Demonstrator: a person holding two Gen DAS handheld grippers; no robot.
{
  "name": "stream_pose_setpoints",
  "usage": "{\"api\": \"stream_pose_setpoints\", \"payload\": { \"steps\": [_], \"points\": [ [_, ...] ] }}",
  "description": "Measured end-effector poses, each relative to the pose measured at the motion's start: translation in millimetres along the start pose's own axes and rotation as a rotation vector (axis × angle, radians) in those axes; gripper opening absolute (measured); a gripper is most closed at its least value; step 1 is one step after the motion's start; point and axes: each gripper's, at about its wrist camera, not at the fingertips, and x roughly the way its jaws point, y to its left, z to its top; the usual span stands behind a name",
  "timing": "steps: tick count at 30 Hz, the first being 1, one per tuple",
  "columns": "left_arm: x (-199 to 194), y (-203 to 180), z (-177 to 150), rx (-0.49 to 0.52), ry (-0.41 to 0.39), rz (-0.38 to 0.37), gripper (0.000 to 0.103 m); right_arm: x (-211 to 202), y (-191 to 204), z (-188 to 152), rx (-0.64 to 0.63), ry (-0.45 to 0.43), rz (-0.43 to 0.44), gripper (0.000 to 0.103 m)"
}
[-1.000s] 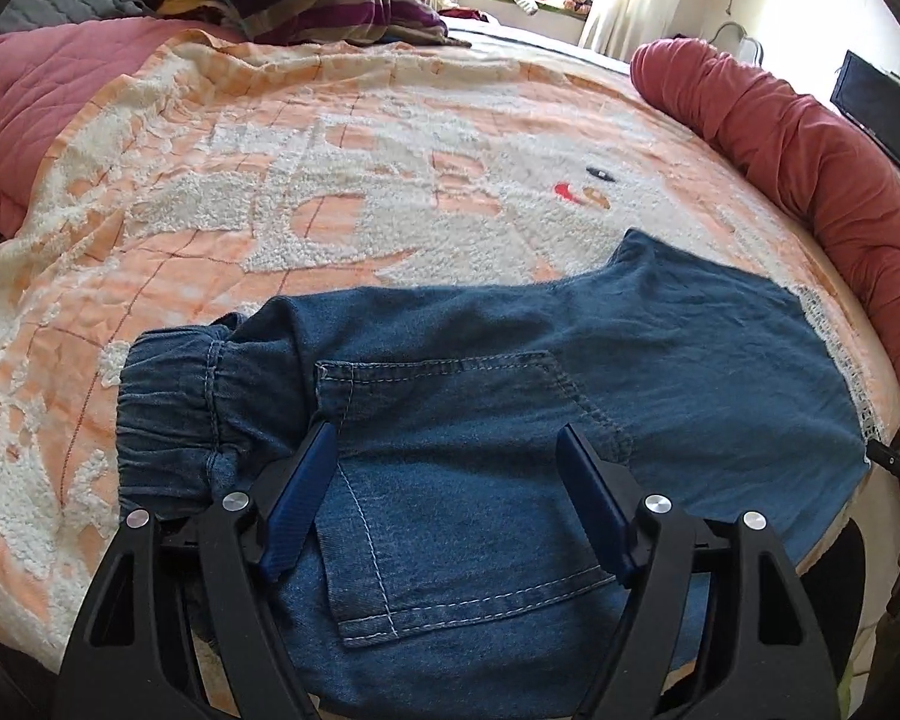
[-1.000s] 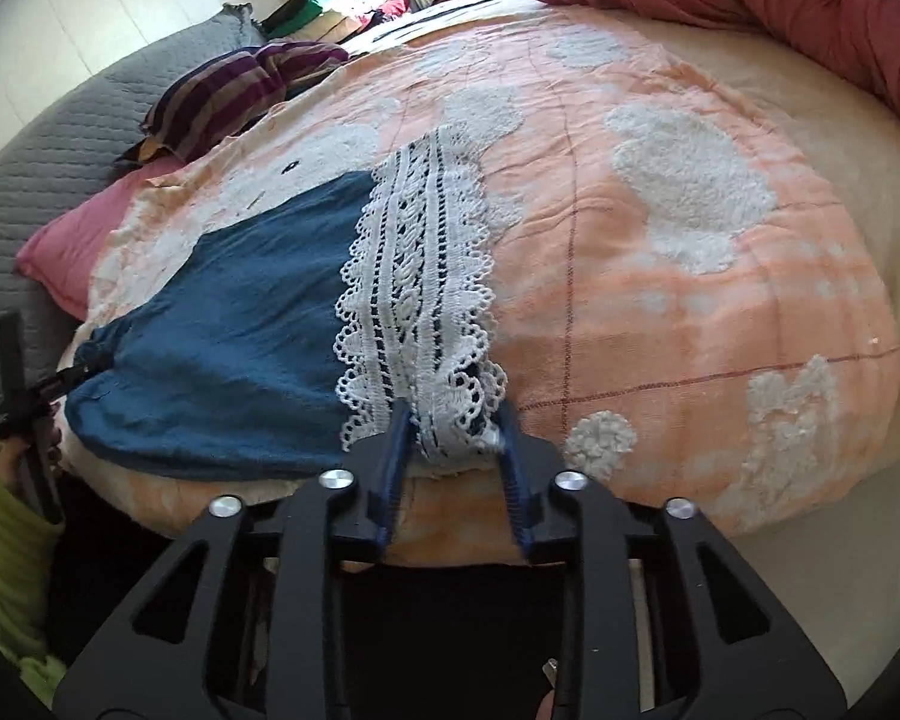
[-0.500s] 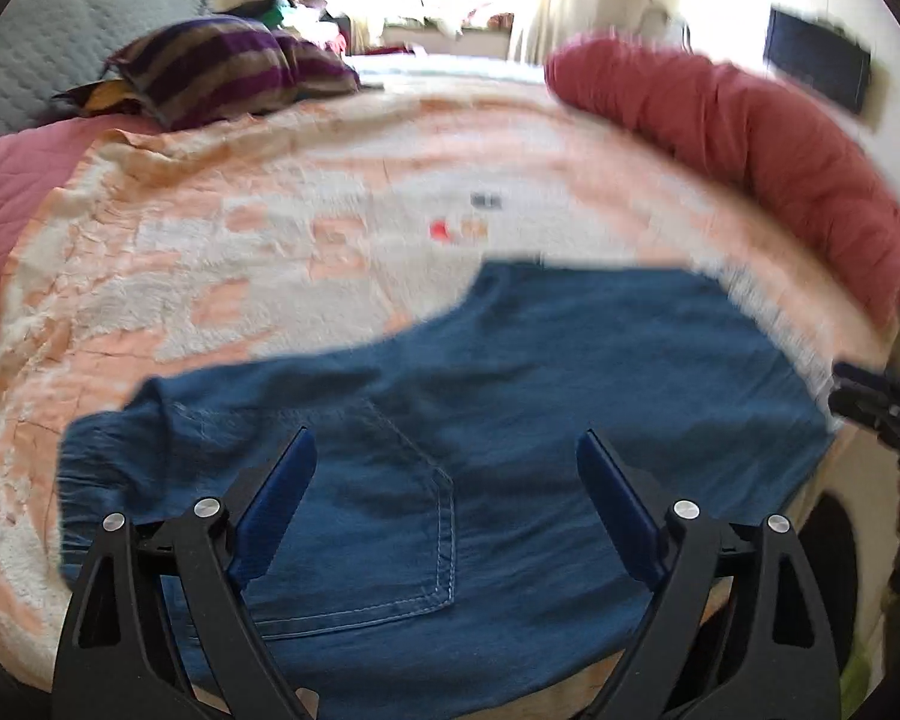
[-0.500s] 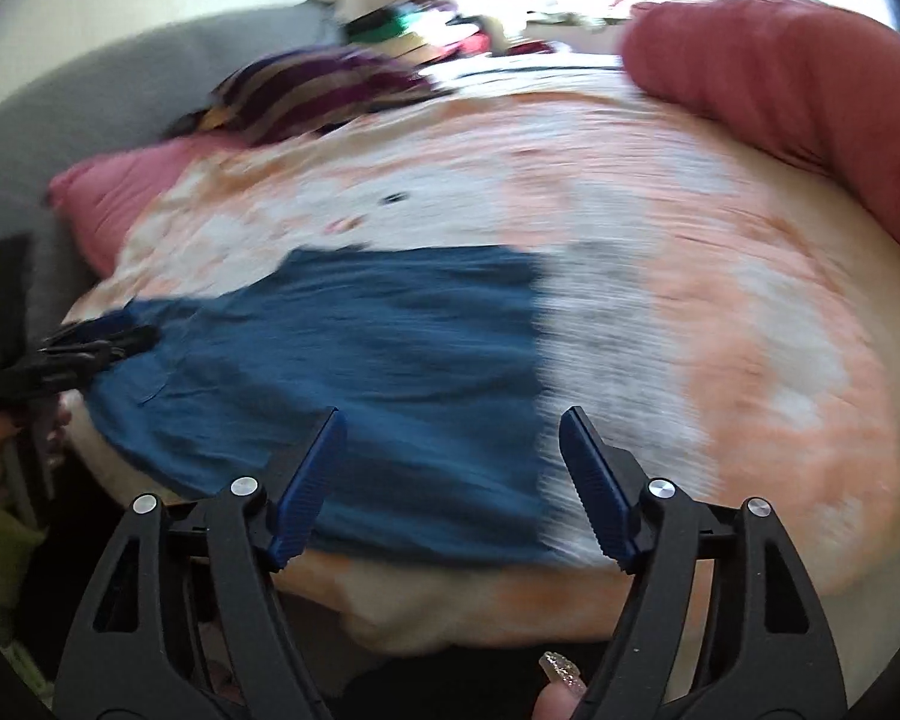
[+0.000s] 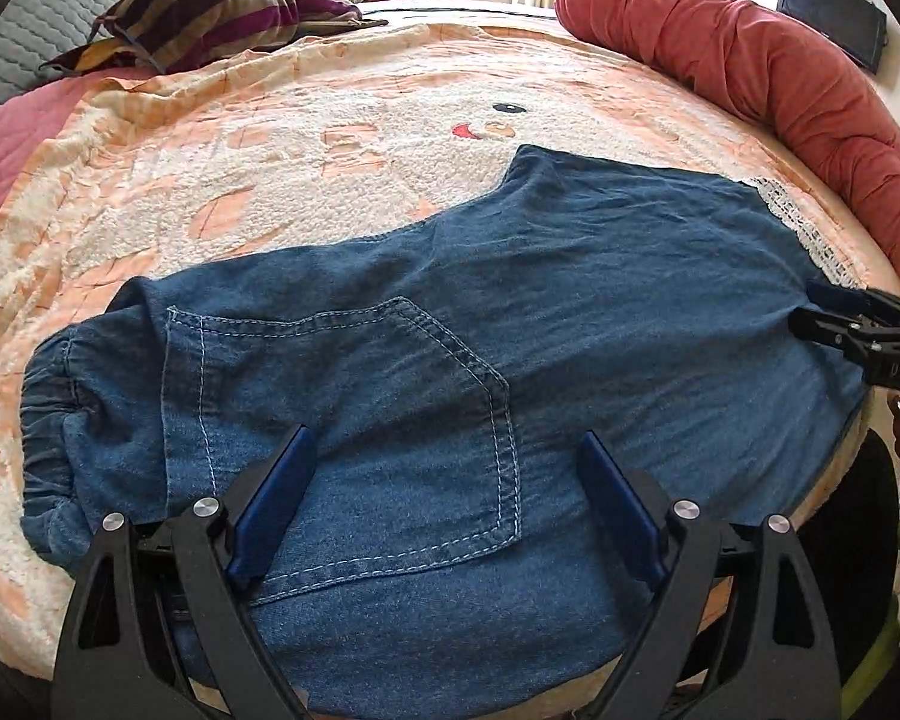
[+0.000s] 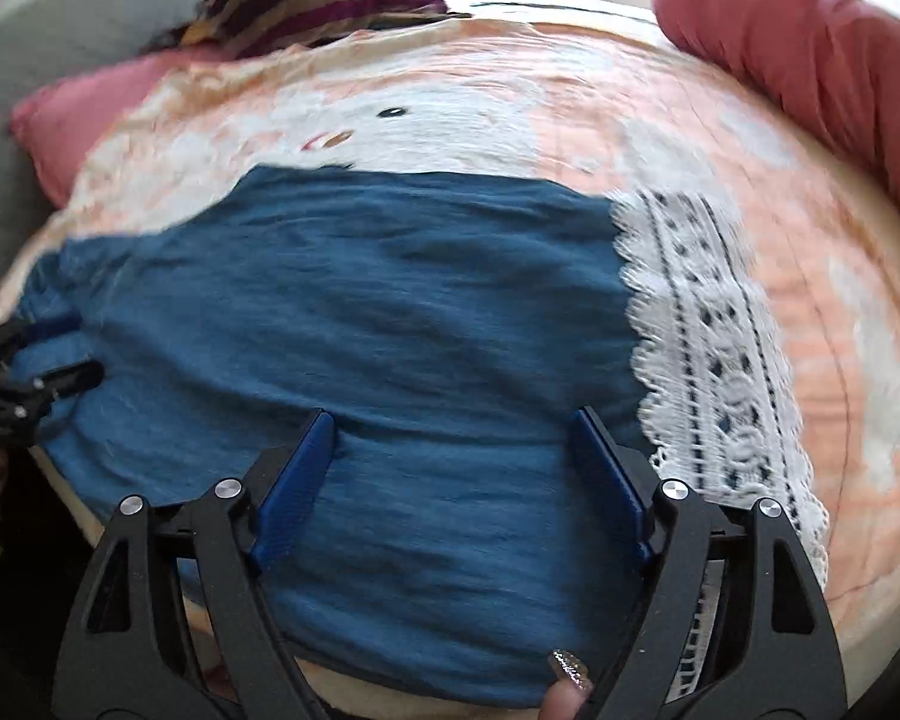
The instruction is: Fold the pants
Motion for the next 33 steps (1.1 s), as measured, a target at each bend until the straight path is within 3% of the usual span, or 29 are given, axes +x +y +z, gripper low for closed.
{"api": "stream_pose_setpoints", "payload": {
  "steps": [4, 6, 11, 13, 14, 33],
  "points": [
    [-6, 2, 3, -0.025, -0.026, -0.032, 0.088, -8, 3, -2, 0.004, -0.027, -0.017, 0.072],
    [-17, 3, 5, -0.037, -0.071, -0.087, 0.088, -18, 3, -2, 0.031, -0.059, 0.011, 0.073],
    [-36, -7, 12, -0.033, -0.162, -0.140, 0.088, -46, 2, -11, 0.075, -0.116, 0.023, 0.078],
    [-39, -12, 13, -0.025, -0.171, -0.158, 0.099, -57, -3, -16, 0.098, -0.134, 0.020, 0.079],
    [-40, -16, 14, -0.020, -0.180, -0.160, 0.098, -64, -6, -19, 0.111, -0.144, 0.020, 0.080],
    [-39, -55, 22, 0.062, -0.171, -0.172, 0.098, -129, -51, -41, 0.192, -0.242, -0.093, 0.092]
  ]
}}
